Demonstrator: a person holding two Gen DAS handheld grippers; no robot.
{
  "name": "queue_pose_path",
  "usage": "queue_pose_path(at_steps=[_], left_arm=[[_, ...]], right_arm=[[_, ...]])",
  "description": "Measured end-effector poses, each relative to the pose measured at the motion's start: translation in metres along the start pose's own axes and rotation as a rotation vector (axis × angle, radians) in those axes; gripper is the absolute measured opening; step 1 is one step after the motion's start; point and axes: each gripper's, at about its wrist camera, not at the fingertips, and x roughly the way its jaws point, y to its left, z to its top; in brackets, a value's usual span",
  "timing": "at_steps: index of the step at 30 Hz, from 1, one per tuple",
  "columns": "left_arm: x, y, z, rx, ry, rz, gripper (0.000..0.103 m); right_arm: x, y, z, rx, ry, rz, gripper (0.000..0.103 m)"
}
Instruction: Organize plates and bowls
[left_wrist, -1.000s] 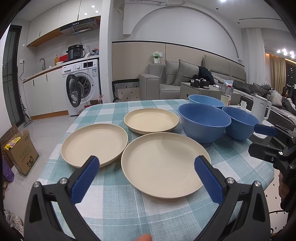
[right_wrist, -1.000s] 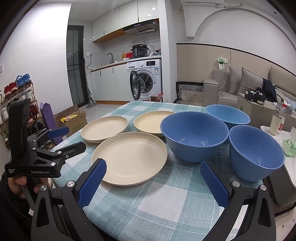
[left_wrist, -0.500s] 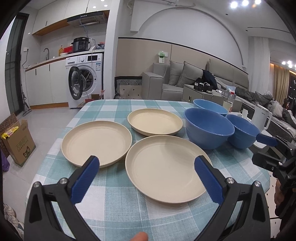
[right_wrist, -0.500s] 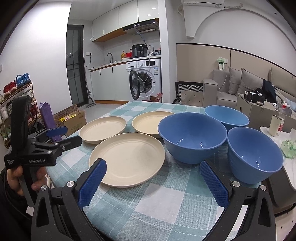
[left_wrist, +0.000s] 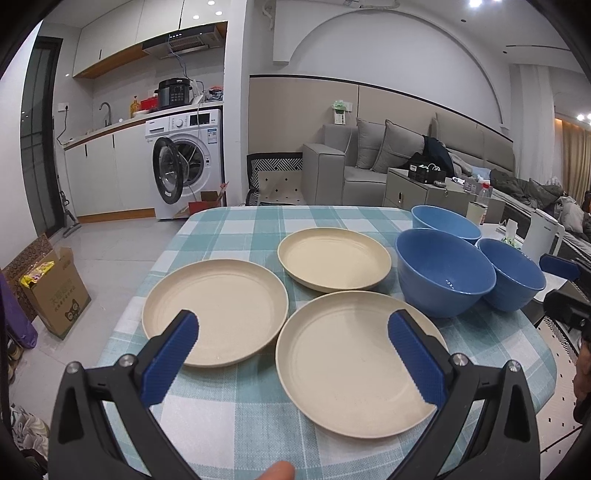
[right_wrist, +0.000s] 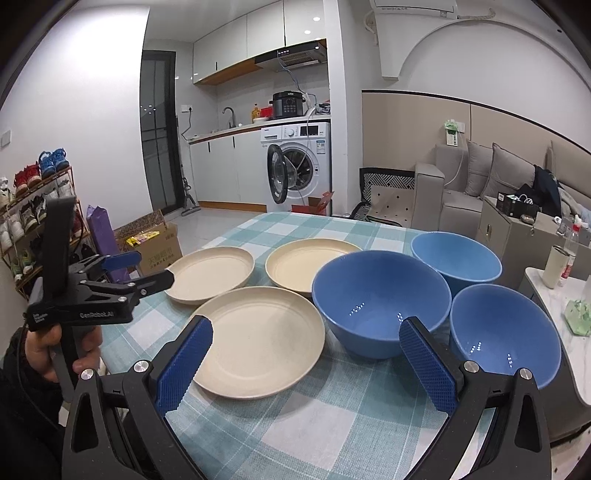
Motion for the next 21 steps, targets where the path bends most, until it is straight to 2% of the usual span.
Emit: queue_pose_path(at_steps=[7,13,21], left_arm=[[0.007,-0.004,0.02,0.029,-0.005,0.004,0.103],[0.016,-0.004,0.039,0.042,-0.007,-0.017,0.103],[0.028,0.0,0.061,0.053,-0.014,-0.004,0.103]], right_arm=[[-0.003,-0.012,0.028,0.031,-0.01,0.026,0.103],[0.0,-0.018,0.052,0.016,-0.003,0.013,0.103],[0.009,-0.024,0.08,-0.012,0.006,-0.004,0.103]])
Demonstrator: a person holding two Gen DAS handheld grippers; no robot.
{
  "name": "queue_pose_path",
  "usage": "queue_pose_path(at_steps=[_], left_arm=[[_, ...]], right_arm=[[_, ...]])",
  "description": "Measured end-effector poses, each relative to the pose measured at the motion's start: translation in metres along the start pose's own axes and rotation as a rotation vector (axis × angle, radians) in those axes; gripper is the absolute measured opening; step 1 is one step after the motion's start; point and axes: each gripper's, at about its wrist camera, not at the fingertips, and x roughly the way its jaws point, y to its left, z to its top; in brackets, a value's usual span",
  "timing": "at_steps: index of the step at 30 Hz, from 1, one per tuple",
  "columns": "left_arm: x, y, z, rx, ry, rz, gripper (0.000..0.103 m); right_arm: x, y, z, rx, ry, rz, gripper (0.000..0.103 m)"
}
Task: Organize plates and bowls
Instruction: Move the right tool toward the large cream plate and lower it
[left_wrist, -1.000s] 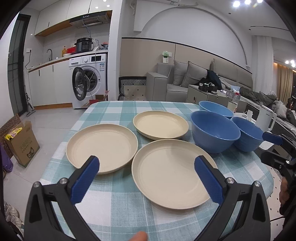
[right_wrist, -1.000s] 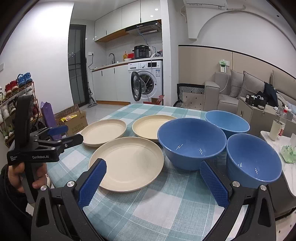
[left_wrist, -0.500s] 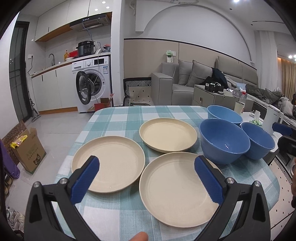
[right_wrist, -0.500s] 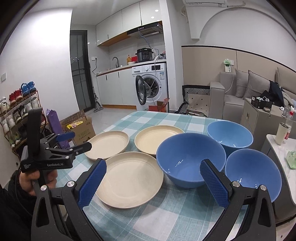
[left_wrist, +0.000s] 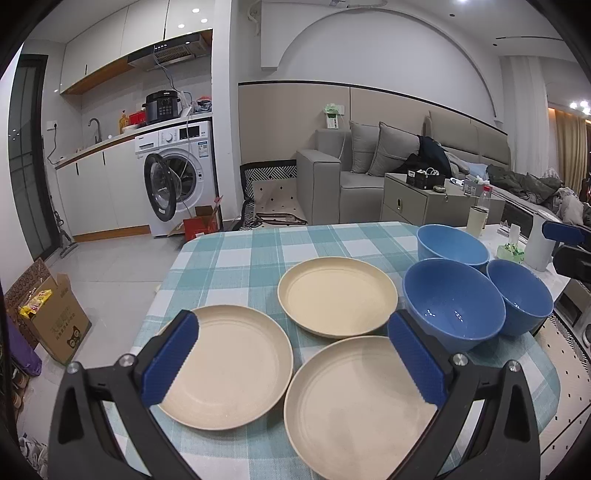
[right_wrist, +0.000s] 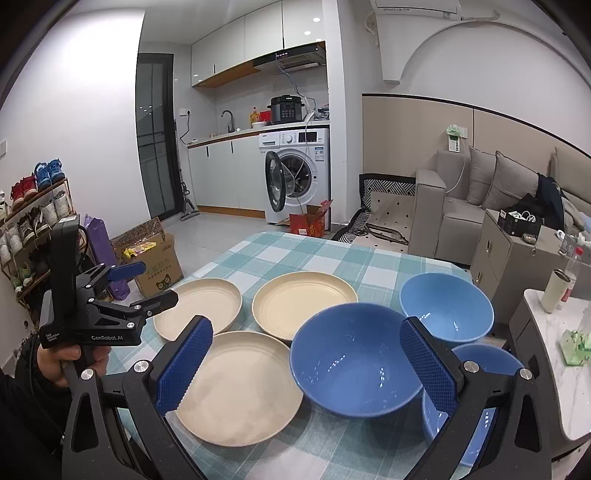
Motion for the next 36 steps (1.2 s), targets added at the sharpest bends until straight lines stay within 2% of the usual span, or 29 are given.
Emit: queue_pose_path(at_steps=[5,9,23,36], left_arm=[[0.011,0.004,0.01,-0.011,0.012,0.012,0.103],[0.018,0.007,0.017,-0.013,0.016,0.007,0.103],[0.047,0.02,0.049,-0.019,0.015,-0.002,0.103],[0.097,0.02,0.06,-0.009,0.091,-0.019,0.103]], right_arm=[[0.011,-0.005,0.019,-0.009,0.016,0.011,0.103],[0.016,-0.015,0.035,0.014,0.018,0.058,0.103],[0.054,-0.034,0.088,0.034,0.066,0.04,0.103],[0.119,-0.045,0.109,0.024,0.192,0.016,0.103]])
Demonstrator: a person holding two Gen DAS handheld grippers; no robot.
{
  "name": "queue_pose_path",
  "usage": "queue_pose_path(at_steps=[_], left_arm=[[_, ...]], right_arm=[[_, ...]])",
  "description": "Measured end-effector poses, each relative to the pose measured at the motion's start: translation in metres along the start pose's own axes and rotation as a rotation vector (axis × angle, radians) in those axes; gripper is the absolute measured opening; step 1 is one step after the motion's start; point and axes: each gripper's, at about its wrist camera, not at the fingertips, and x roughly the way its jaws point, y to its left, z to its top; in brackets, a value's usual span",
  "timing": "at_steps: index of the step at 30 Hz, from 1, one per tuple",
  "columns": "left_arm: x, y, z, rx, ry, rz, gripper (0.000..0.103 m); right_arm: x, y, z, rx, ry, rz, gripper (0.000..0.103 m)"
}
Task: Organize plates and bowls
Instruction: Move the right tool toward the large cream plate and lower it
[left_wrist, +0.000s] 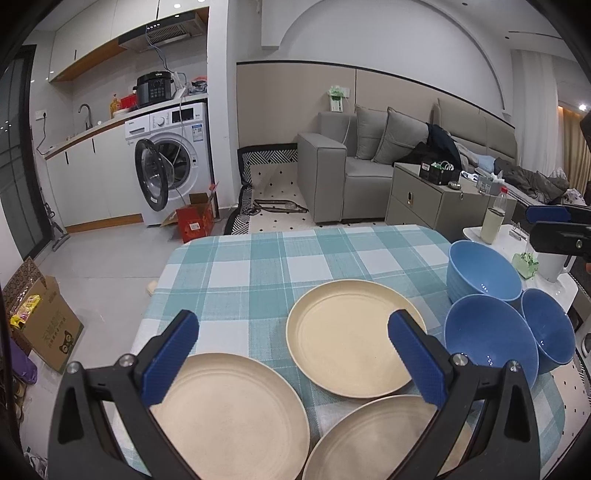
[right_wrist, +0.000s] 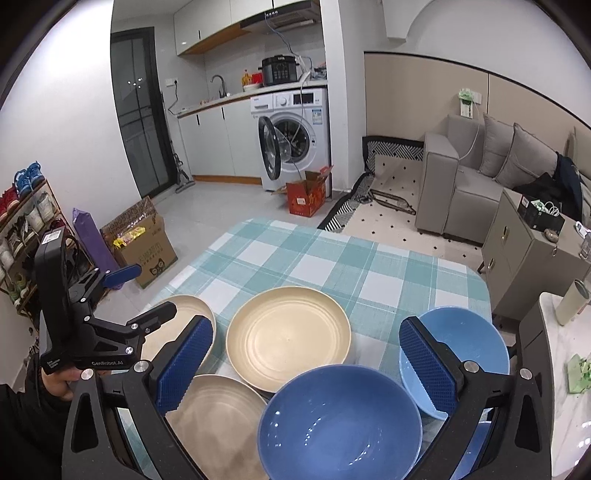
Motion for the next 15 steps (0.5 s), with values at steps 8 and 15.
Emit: queue_pose_path(at_steps=[8,15], left_arm=[[0.038,-0.002,-0.001,0.002,0.061,-0.007,0.103],[0.065,-0.001,-0.005,0.003,0.105,0.0,0.103]], right_arm=[[0.049,-0.013,0.011,0.031,0.094,0.012,0.103],[0.101,-0.021,0.017,0.052,0.188,0.021,0.103]])
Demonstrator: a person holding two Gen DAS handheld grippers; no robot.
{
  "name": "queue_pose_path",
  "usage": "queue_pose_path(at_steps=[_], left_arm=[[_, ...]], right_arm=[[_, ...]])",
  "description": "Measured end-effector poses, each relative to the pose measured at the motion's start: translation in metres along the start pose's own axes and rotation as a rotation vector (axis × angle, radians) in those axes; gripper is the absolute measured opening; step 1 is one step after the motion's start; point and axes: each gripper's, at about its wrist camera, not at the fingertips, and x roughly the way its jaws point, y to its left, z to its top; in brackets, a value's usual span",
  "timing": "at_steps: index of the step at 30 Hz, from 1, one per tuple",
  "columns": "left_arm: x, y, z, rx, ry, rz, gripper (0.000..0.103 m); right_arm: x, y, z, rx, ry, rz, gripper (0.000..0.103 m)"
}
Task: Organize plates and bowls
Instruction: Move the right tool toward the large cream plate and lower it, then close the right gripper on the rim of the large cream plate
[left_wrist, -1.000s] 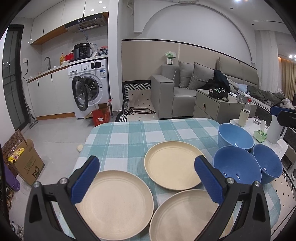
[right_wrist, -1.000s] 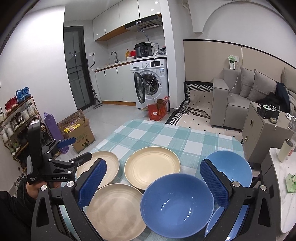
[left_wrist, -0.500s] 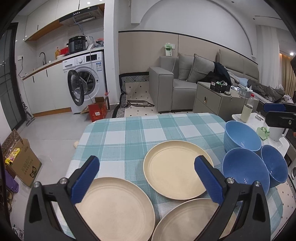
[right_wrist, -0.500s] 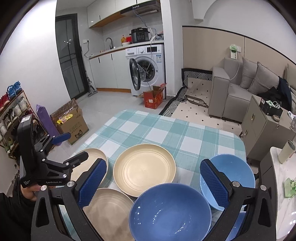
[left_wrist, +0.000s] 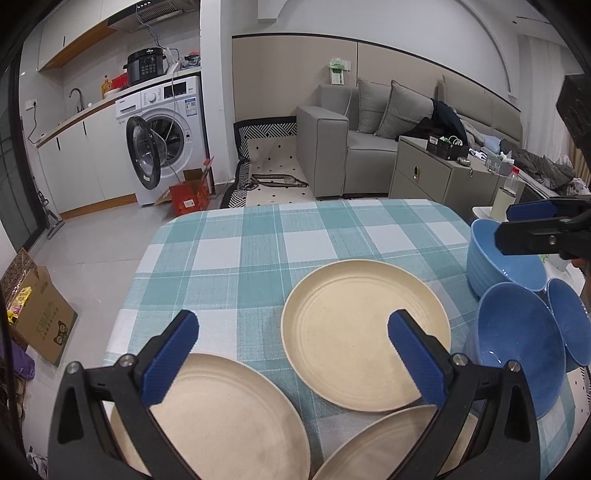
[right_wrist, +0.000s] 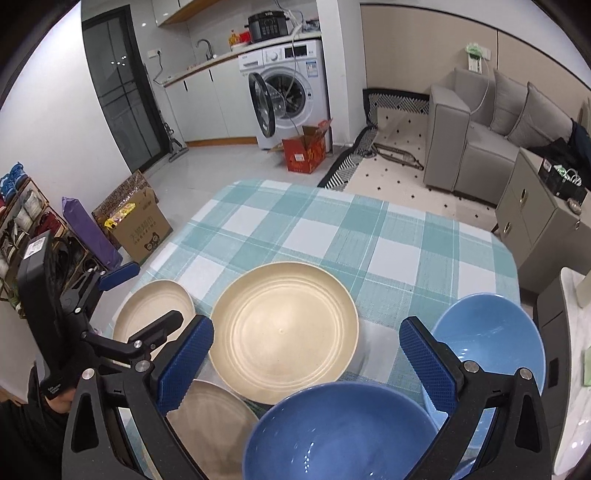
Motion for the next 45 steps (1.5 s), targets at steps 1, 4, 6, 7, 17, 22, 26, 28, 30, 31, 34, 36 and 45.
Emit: queue_pose_path(at_steps=[1,4,6,7,17,22,26,28,30,31,34,36,45], left_arm=[[0.004,0.0,0.0,0.001,0.005,0.002,0.103],[0.015,0.0,-0.001,-0.004,0.019,0.009,0.103],[0.024,0.0,-0.002,-0.007,0.035,0.01,0.103],[0.027,0.0,-0.003,-0.006,0.041,0.011,0.103],[0.059,0.001,-0.011,-0.004,0.105,0.015,0.103],[0.069,0.002,-0.015,-0.006,0.126,0.016,0.102],[0.077,0.001,-0.018,0.006,0.158,0.014,0.097],[0.081,-0.001,-0.02,0.018,0.17,0.013,0.096],[0.084,-0.002,-0.022,0.02,0.184,0.001,0.092],[0.086,-0.001,-0.022,0.016,0.191,-0.004,0.092],[0.088,-0.003,-0.024,0.02,0.202,-0.011,0.087],[0.089,-0.005,-0.025,0.025,0.212,-0.019,0.086],[0.095,-0.008,-0.032,0.025,0.256,-0.057,0.061]], right_arm=[[0.009,-0.003,0.001,0.009,0.017,-0.001,0.103],[0.032,-0.013,0.007,0.051,0.064,-0.007,0.103],[0.044,-0.019,0.009,0.064,0.087,-0.006,0.103],[0.05,-0.022,0.01,0.07,0.098,-0.008,0.103],[0.099,-0.026,0.002,0.051,0.213,-0.044,0.102],[0.115,-0.027,0.0,0.037,0.257,-0.062,0.102],[0.127,-0.03,-0.002,0.043,0.294,-0.072,0.097],[0.133,-0.028,-0.005,0.033,0.323,-0.071,0.092],[0.139,-0.025,-0.007,0.014,0.348,-0.069,0.086],[0.141,-0.024,-0.008,0.011,0.36,-0.067,0.083],[0.147,-0.022,-0.01,0.006,0.383,-0.063,0.082],[0.15,-0.022,-0.011,0.003,0.397,-0.064,0.08],[0.16,-0.026,-0.018,0.027,0.446,-0.042,0.065]])
